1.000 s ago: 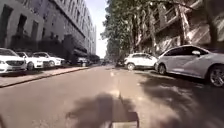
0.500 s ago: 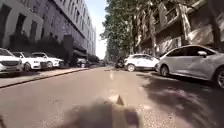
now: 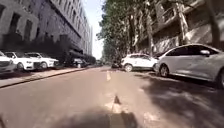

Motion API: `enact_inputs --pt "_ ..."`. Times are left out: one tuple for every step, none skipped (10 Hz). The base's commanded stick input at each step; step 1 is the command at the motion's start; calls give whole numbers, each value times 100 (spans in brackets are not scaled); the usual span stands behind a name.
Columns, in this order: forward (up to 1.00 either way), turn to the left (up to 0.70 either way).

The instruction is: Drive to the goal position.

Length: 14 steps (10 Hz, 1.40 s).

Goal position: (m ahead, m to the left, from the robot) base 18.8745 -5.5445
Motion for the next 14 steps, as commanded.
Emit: enact_inputs --pt "70 0" --pt "70 0" --pt "70 0" --pt "70 0" --pt "70 0" --pt "70 0" --pt "70 0" --pt "70 0" --pt "70 0" --pt "70 0" --pt "70 0" --pt "70 0" --pt "70 0" --pt "70 0"
